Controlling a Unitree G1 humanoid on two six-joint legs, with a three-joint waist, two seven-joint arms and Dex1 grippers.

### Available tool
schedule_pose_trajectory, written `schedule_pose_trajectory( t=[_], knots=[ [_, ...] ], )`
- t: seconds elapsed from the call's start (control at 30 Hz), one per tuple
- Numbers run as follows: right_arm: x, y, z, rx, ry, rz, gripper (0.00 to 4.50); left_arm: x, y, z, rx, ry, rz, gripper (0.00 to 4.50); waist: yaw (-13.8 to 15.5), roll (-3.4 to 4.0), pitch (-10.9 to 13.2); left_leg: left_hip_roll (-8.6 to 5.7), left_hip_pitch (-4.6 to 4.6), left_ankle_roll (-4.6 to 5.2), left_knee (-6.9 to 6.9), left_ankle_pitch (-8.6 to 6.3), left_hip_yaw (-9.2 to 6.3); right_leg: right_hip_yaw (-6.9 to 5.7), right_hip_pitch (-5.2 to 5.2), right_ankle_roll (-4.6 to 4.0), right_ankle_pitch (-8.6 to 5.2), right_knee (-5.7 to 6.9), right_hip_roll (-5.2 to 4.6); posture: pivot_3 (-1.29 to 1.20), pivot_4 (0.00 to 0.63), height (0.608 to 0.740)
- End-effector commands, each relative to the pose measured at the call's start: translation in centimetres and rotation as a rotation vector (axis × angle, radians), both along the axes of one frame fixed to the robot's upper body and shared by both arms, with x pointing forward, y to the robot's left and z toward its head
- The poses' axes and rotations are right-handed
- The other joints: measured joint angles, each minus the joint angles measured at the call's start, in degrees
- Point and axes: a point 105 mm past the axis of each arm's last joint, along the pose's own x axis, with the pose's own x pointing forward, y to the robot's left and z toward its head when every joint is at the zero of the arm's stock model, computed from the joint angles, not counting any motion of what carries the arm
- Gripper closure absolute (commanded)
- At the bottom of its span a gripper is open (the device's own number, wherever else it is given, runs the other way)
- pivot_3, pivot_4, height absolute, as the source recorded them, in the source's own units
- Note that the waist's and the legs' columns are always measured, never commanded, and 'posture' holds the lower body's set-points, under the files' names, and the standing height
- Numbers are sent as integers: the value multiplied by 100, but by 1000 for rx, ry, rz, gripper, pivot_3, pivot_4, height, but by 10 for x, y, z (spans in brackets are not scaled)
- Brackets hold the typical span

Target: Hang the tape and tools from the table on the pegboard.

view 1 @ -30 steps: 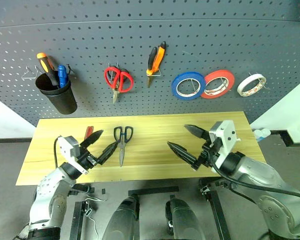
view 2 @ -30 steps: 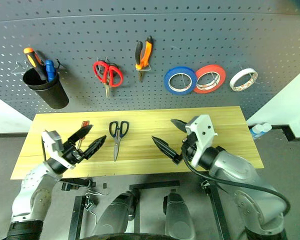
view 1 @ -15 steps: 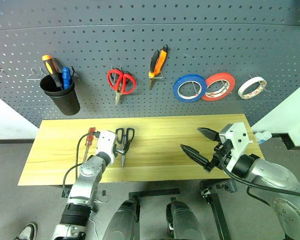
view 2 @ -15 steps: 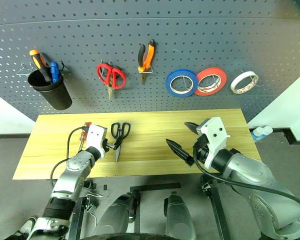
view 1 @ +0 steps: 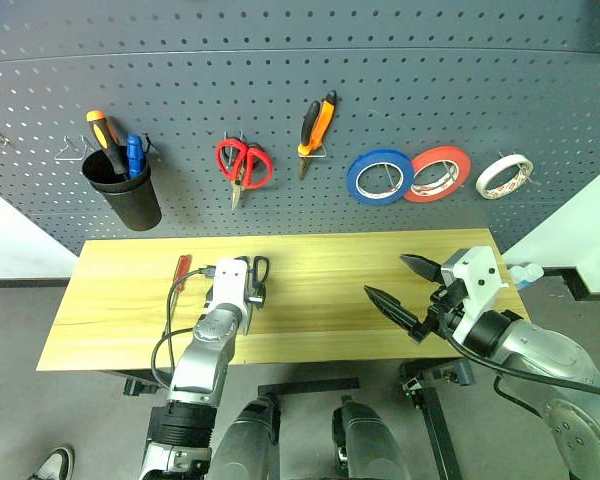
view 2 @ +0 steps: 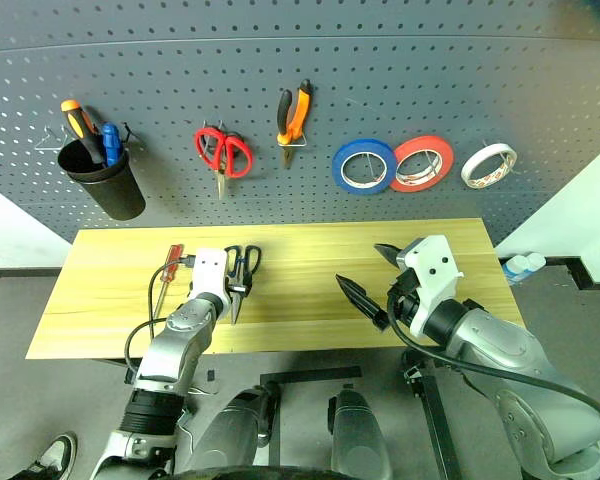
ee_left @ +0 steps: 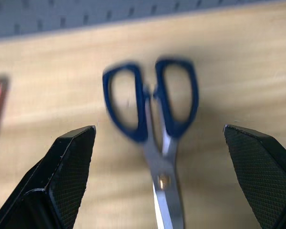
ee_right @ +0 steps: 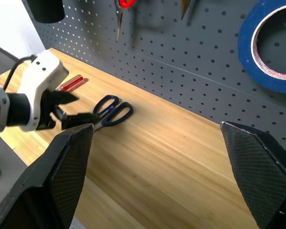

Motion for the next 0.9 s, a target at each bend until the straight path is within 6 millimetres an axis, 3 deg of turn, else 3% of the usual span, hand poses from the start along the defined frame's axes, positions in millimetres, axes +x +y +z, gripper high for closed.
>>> schedule_pose_trajectory(
  t=[0.03,0.5,0.9],
  knots=[
    [-1,1,6,8,-36,2,49,-3,-2,3,9,28,19,0,-3,0,0,0,0,2,4,-1,0,0,2,2,1,0,0,-68,202,715],
    [-8,-1,-1,6,-8,-14,49,17,4,-6,-39,119,49,0,-4,0,1,-3,-5,19,37,-13,3,2,12,10,5,-1,-1,-88,218,715],
    [-11,-3,1,2,-9,-16,49,11,-2,-25,-76,185,46,0,-13,0,1,-4,-6,20,40,-14,5,3,12,12,6,-1,-3,-104,222,715]
  ],
)
